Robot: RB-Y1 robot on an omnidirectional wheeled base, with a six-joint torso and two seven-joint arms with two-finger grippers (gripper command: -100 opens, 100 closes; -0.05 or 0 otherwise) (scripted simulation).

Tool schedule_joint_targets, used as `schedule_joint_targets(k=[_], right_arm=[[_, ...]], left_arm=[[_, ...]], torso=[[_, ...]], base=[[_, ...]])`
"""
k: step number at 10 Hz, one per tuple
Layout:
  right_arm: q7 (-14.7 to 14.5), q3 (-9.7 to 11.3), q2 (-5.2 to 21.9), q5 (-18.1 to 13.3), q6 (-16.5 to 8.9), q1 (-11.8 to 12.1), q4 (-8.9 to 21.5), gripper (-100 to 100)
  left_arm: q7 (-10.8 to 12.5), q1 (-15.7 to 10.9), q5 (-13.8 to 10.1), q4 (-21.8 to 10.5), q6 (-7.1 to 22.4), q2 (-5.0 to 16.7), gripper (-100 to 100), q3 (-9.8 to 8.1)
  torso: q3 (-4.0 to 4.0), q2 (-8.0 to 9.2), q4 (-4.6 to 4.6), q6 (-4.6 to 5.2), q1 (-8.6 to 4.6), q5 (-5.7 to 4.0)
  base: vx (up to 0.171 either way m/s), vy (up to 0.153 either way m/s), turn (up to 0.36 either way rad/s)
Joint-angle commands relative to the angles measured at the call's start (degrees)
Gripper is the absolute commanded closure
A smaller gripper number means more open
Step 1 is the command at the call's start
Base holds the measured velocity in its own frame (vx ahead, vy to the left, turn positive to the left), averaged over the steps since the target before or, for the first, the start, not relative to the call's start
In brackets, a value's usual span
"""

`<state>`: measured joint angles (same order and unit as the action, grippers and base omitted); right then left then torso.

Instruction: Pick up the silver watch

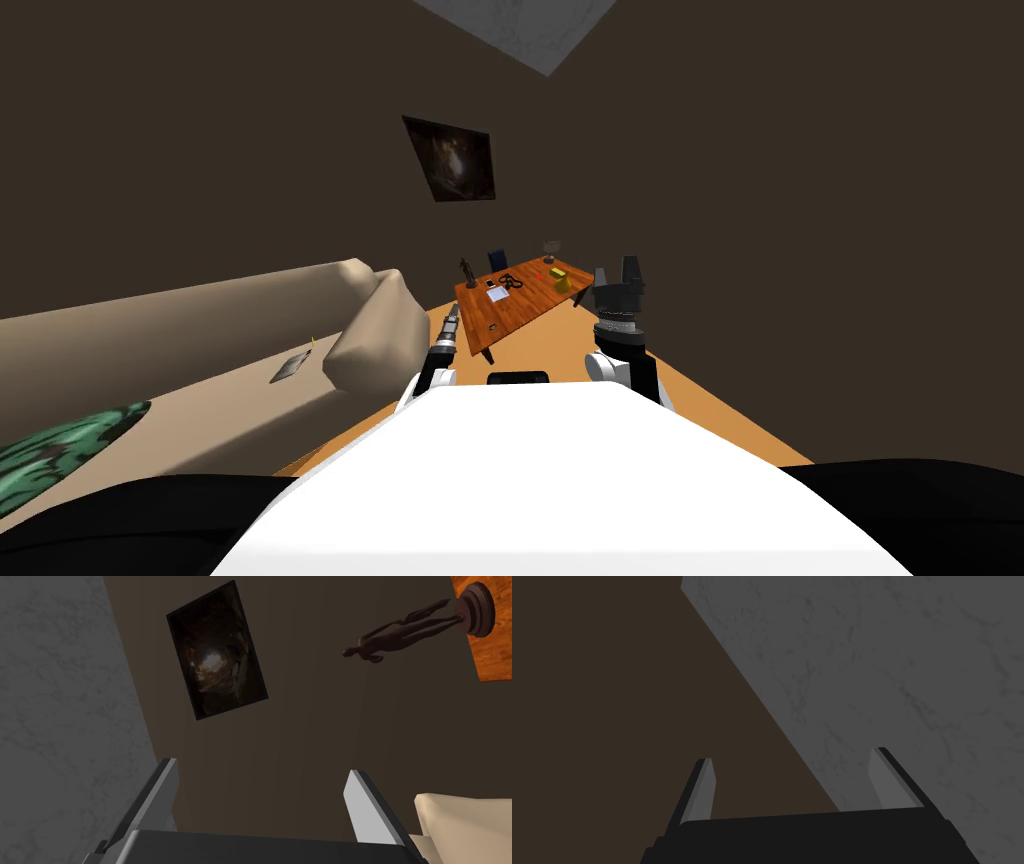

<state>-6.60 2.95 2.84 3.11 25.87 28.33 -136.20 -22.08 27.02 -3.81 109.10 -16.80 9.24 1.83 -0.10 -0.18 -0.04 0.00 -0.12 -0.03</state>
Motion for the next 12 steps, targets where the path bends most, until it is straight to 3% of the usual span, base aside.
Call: schedule_joint_targets(k=[1,4,5,7,8,10,11,12], right_arm=[[0.00,0.00,0.00,0.00,0.00,0.00,0.00,0],[0.00,0.00,0.00,0.00,0.00,0.00,0.00,0],[0.00,0.00,0.00,0.00,0.00,0.00,0.00,0],[0.00,0.00,0.00,0.00,0.00,0.00,0.00,0],[0.00,0.00,0.00,0.00,0.00,0.00,0.00,0],[0.00,0.00,0.00,0.00,0.00,0.00,0.00,0],[0.00,0.00,0.00,0.00,0.00,0.00,0.00,0],[0.00,-0.01,0.00,0.00,0.00,0.01,0.00,0]], left_arm=[[-0.72,-0.23,-0.65,-1.70,0.86,0.87,-100,-0.20],[-5.51,-1.70,-2.70,-8.36,4.19,2.67,-100,0.48],[-5.52,-1.70,-2.70,-9.43,4.19,2.67,-100,0.48],[-8.82,-2.75,-4.11,-13.83,6.51,3.96,-100,0.95],[-8.82,-2.75,-4.11,-14.92,6.51,3.96,-100,0.95],[-12.16,-3.84,-5.54,-19.14,8.89,5.26,-100,1.43],[-12.16,-3.84,-5.54,-20.58,8.89,5.26,-100,1.43],[-13.82,-4.39,-6.26,-22.81,10.08,5.91,-100,1.66]], torso=[[0.00,0.00,0.00,0.00,0.00,0.00],[0.01,0.02,0.00,0.02,0.00,0.00],[-0.01,-0.01,0.00,0.00,-0.03,-0.01],[0.02,0.04,0.01,-0.01,0.04,0.00],[0.01,0.02,0.01,0.00,-0.01,-0.01],[0.02,0.04,0.01,-0.01,0.04,0.00],[0.01,0.02,0.00,0.00,0.02,0.00],[0.01,0.03,0.00,-0.06,0.03,0.00]], base=[[0.038,-0.021,-0.135],[0.047,-0.028,-0.274],[0.045,-0.014,-0.044],[0.045,-0.022,-0.221],[0.042,-0.013,-0.113],[0.047,-0.016,-0.256],[0.047,-0.009,-0.100],[0.052,-0.011,-0.154]])
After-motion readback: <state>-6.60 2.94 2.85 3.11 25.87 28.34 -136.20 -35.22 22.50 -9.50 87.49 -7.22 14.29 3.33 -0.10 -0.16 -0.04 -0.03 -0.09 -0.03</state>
